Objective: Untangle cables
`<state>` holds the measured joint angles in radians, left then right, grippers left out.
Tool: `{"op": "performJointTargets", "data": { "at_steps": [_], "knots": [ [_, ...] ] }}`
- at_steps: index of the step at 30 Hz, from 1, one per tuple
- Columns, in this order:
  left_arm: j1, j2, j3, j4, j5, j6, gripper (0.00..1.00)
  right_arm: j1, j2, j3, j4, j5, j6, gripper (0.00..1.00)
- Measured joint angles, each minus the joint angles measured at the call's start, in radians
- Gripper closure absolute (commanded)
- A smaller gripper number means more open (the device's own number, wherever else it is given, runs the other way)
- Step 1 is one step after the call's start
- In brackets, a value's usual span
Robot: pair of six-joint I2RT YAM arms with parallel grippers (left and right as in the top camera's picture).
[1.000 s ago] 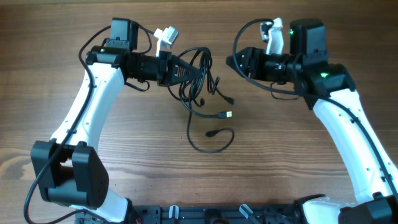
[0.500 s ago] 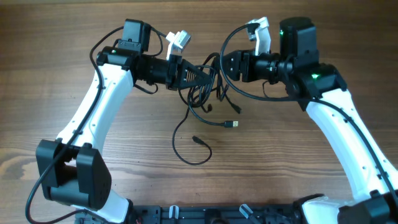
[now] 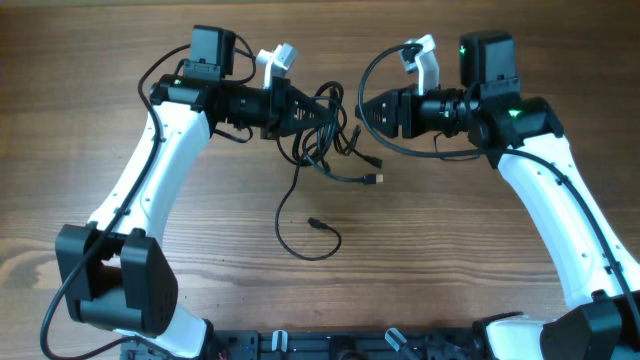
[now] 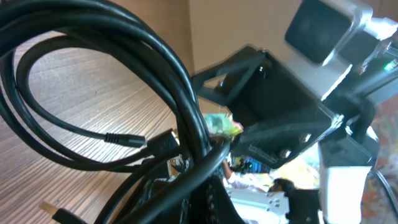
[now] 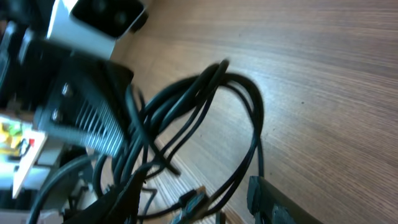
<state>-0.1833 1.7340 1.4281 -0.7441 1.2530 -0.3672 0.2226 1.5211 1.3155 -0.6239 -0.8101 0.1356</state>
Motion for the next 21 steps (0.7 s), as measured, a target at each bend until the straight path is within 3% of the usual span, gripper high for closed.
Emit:
{"op": "performJointTargets", "data": {
  "at_steps": [5,14,17,21],
  "knots": [
    [0.002,0.0,0.0,0.035,0.002,-0.114,0.96,0.015,0.0,0.0,0.003,-0.029,-0.074,0.43],
    [0.002,0.0,0.0,0.038,0.052,-0.151,0.96,0.075,0.04,0.0,0.042,-0.027,-0.068,0.52],
    [0.003,0.0,0.0,0.038,0.064,-0.151,0.96,0.075,0.085,0.0,0.068,-0.028,-0.051,0.72],
    [0.003,0.0,0.0,0.041,0.077,-0.155,0.96,0.086,0.091,0.0,0.13,-0.031,-0.02,0.76]
  ]
}}
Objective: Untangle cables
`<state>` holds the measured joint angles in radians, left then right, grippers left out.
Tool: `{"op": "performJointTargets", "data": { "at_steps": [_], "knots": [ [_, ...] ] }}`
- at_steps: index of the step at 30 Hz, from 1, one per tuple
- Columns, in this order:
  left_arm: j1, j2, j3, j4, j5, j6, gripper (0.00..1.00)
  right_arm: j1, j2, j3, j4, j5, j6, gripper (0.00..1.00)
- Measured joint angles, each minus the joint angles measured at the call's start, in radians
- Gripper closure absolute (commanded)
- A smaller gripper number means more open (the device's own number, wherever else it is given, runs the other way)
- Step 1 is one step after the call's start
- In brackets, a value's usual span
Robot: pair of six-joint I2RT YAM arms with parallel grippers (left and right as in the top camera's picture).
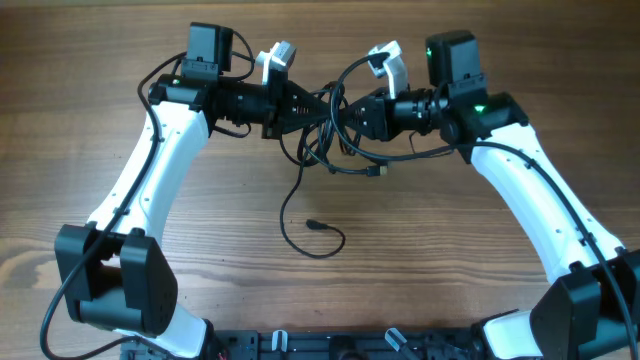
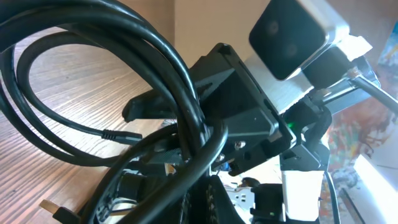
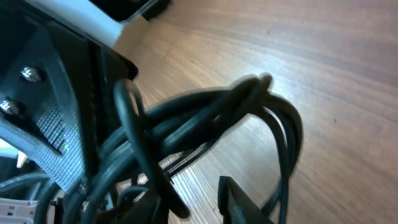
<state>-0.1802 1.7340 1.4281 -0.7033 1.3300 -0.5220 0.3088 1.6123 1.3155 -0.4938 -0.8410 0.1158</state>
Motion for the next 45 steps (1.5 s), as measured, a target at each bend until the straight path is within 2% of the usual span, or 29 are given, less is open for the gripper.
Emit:
{"op": "performJointTargets", "data": {
  "at_steps": [2,3,9,13,16,20,27,34,40,45],
  "knots": [
    [0.0,0.0,0.0,0.001,0.008,0.0,0.96,0.01,0.0,0.0,0.02,-0.001,0.017,0.84],
    [0.0,0.0,0.0,0.002,0.014,0.0,0.96,0.017,0.0,0.0,0.026,-0.001,0.024,0.94],
    [0.0,0.0,0.0,0.002,0.023,0.006,0.96,0.009,0.0,0.0,0.042,0.025,0.071,0.96],
    [0.0,0.0,0.0,0.005,0.03,0.027,0.96,-0.141,-0.034,0.0,0.073,0.039,0.154,0.96],
    [0.0,0.0,0.0,0.006,0.039,0.031,0.96,-0.319,-0.132,0.0,0.085,0.047,0.226,0.96],
    [-0.003,0.0,0.0,0.01,0.061,0.039,0.96,-0.473,-0.205,0.0,0.079,0.029,0.319,0.96],
    [-0.021,0.0,0.0,0.016,0.075,0.042,0.96,-0.66,-0.208,0.0,0.065,-0.008,0.435,0.96],
    [-0.015,0.0,0.0,0.009,0.07,0.042,0.96,-0.937,-0.208,0.0,0.072,0.029,0.475,0.95],
    [-0.014,0.0,0.0,0.008,0.07,0.045,0.96,-0.982,-0.208,0.0,0.014,-0.036,0.454,0.95],
    [-0.003,0.0,0.0,-0.005,-0.003,0.08,0.96,-0.834,-0.208,0.001,-0.144,-0.037,0.367,0.95]
  ]
}}
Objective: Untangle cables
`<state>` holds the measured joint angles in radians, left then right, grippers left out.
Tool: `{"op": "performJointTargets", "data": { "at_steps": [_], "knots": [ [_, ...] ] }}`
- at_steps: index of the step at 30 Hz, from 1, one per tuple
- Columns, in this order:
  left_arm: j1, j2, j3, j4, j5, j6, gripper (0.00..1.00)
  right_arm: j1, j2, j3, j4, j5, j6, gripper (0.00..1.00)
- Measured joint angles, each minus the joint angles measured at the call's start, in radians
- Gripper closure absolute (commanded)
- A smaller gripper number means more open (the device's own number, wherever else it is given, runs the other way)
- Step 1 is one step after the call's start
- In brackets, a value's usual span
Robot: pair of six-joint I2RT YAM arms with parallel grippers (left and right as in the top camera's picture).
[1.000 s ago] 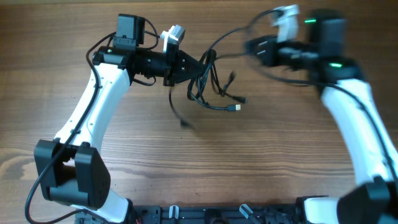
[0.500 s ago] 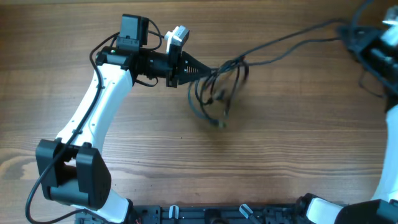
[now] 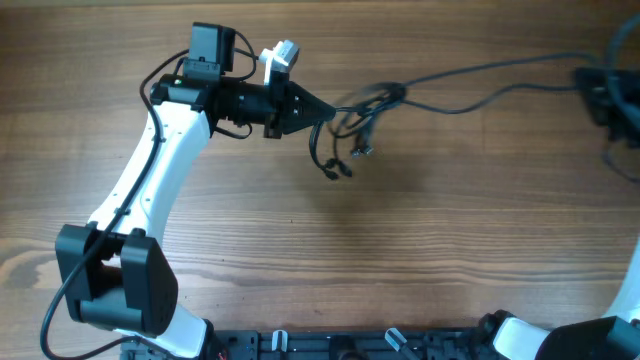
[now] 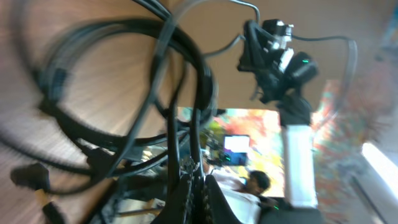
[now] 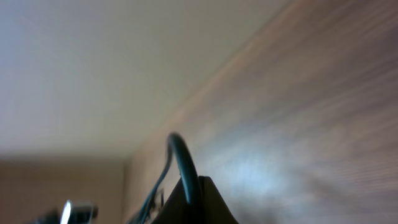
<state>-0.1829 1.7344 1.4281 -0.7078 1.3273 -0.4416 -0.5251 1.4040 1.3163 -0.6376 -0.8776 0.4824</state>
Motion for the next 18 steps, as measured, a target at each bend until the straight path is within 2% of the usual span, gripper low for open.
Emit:
{"op": "performJointTargets", "data": {
  "at_steps": [3,6,10,12,13,15,16,17,18],
  "knots": [
    [0.006,0.0,0.002,-0.106,-0.208,0.063,0.96,0.209,0.0,0.001,-0.113,0.058,-0.061,0.96],
    [0.0,0.003,0.001,-0.235,-0.476,0.091,0.96,0.398,0.003,0.001,-0.208,0.18,-0.084,0.96],
    [-0.026,0.003,-0.016,-0.306,-0.718,0.139,0.95,0.611,0.031,0.002,-0.283,0.353,-0.087,0.96],
    [-0.038,0.003,-0.042,-0.318,-0.803,0.156,0.89,0.669,0.079,0.001,-0.298,0.416,-0.087,0.96],
    [-0.038,0.004,-0.057,-0.319,-0.834,0.161,0.8,0.68,0.1,0.001,-0.302,0.432,-0.087,0.95],
    [-0.034,0.004,-0.073,-0.326,-0.88,0.176,0.61,0.685,0.13,0.001,-0.312,0.451,-0.087,0.74],
    [-0.031,0.004,-0.079,-0.336,-0.908,0.177,0.52,0.686,0.148,0.001,-0.32,0.462,-0.092,0.49],
    [-0.026,0.004,-0.081,-0.344,-0.937,0.175,0.4,0.686,0.159,0.001,-0.326,0.472,-0.087,0.32],
    [-0.019,0.004,-0.082,-0.347,-0.969,0.18,0.32,0.686,0.163,0.001,-0.328,0.477,-0.087,0.28]
  ]
}}
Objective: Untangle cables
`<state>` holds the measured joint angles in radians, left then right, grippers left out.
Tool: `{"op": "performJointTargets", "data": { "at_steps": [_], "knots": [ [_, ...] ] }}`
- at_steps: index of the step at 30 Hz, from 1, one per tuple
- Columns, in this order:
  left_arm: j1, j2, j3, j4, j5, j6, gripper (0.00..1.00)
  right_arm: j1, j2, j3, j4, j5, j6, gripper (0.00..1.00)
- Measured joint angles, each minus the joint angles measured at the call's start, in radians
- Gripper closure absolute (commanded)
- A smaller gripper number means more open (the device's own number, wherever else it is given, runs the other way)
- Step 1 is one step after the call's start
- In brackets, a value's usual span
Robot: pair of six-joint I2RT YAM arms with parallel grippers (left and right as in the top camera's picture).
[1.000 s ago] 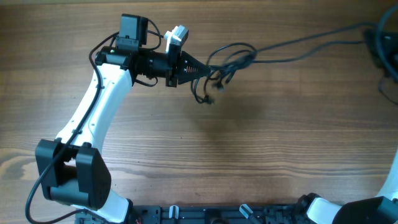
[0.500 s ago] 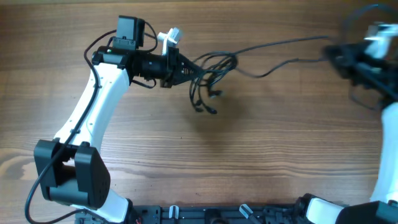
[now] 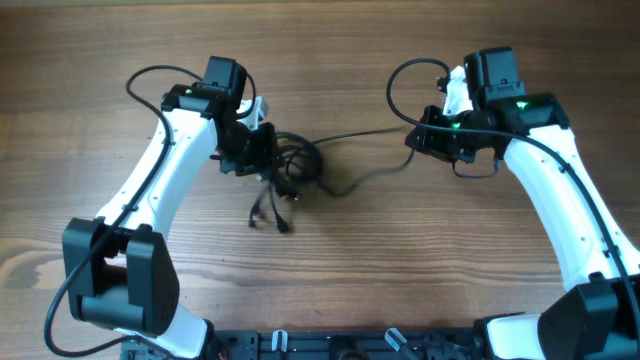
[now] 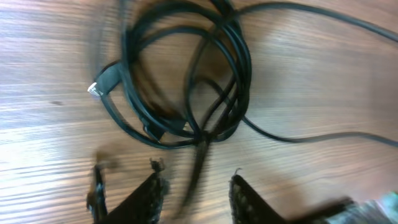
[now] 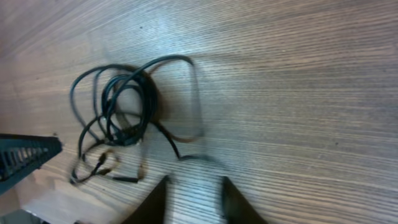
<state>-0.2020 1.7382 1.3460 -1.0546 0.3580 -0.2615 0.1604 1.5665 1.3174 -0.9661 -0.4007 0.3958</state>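
The black cable tangle [image 3: 292, 160] lies on the wooden table as a loose coil [image 4: 180, 81], with plug ends [image 3: 270, 212] spilling toward the front. My left gripper [image 3: 258, 152] sits at its left edge, open [image 4: 196, 186], with a blurred strand passing between the fingers. One thin strand [image 4: 292, 140] runs right from the coil toward my right gripper [image 3: 415, 140]. That gripper is open [image 5: 194, 193], low over the table, with a blurred cable loop just ahead of it and the tangle [image 5: 118, 118] farther off.
The wooden table [image 3: 330, 270] stretches bare toward the front. A black rack [image 3: 330, 345] runs along the front edge. Each arm's own black wiring loops beside its wrist, one by the right wrist [image 3: 400, 85].
Both grippers have opened and let the cables go. The tangle, held off the table before, now lies on it. My right gripper has come back from the far right edge to right of centre.
First my left gripper held the tangle up and the right one stood open nearby. Then the right closed in on the bundle. Later it was far to the right with one cable stretched out from the tangle. Now both are open and the cables rest on the table.
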Motion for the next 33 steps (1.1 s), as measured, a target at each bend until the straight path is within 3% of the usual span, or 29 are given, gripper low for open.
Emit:
{"op": "performJointTargets", "data": {
  "at_steps": [2,9,11,13,20,26,33],
  "knots": [
    [0.008,0.0,0.0,0.0,-0.037,0.024,0.22,0.0,0.0,0.0,-0.003,0.006,-0.003,0.25],
    [0.009,0.001,0.099,-0.045,-0.045,0.119,0.25,-0.037,0.0,0.0,-0.014,0.004,-0.004,0.26],
    [-0.017,0.0,0.143,0.002,-0.018,0.135,0.31,-0.055,0.0,0.0,-0.006,-0.001,-0.004,0.26],
    [-0.074,-0.002,0.163,0.034,0.003,0.15,0.46,-0.084,0.0,0.0,-0.003,-0.002,-0.004,0.26],
    [-0.29,0.182,0.169,0.057,-0.018,0.183,0.42,-0.151,0.0,0.0,-0.015,-0.002,-0.028,0.26],
    [-0.341,0.235,0.168,0.034,-0.09,0.324,0.45,-0.15,0.0,0.0,-0.019,-0.002,-0.036,0.26],
    [-0.345,0.235,0.138,0.046,-0.25,0.366,0.51,-0.15,0.0,0.0,-0.026,-0.002,-0.059,0.26]
  ]
}}
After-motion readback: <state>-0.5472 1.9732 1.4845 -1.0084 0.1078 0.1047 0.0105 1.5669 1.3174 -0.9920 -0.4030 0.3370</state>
